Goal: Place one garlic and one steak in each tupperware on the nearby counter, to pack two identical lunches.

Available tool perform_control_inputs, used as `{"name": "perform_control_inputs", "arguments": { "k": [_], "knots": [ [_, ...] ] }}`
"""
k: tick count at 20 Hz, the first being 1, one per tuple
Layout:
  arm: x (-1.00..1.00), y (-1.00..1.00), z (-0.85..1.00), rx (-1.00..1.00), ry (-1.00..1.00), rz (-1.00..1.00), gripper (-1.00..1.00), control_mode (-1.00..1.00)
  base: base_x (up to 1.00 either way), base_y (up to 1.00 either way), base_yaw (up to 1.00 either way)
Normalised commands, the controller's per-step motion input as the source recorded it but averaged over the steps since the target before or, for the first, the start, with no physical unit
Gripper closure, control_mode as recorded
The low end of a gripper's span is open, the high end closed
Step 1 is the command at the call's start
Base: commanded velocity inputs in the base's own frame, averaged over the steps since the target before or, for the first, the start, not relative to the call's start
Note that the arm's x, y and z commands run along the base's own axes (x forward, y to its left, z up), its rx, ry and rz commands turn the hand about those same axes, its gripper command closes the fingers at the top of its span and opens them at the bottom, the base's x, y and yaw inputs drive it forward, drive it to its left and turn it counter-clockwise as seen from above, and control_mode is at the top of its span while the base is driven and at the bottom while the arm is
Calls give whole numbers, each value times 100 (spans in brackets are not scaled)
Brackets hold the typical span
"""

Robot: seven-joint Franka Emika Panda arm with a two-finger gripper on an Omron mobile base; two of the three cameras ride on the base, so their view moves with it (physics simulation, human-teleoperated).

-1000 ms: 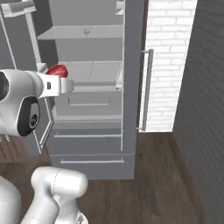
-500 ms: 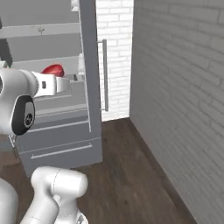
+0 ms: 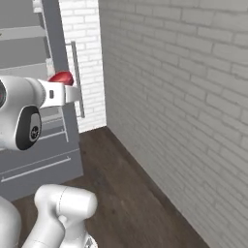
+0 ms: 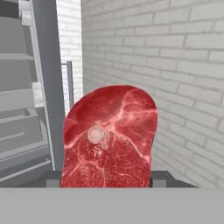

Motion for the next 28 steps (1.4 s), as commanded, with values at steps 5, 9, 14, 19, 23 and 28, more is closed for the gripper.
{"name": "perform_control_inputs", "arguments": {
  "k": [5, 9, 14, 19, 23, 28],
  "knots": [
    [0, 0, 0, 0, 0, 0, 100, 100, 67, 100, -50],
    [0, 0, 0, 0, 0, 0, 100, 100, 64, 100, -35],
    [0, 0, 0, 0, 0, 0, 100, 100, 0, 100, 31],
    [0, 0, 0, 0, 0, 0, 100, 100, 0, 97, 69],
    [0, 0, 0, 0, 0, 0, 100, 100, 0, 78, 78],
    [0, 0, 0, 0, 0, 0, 100, 100, 0, 54, 85]
  ]
}}
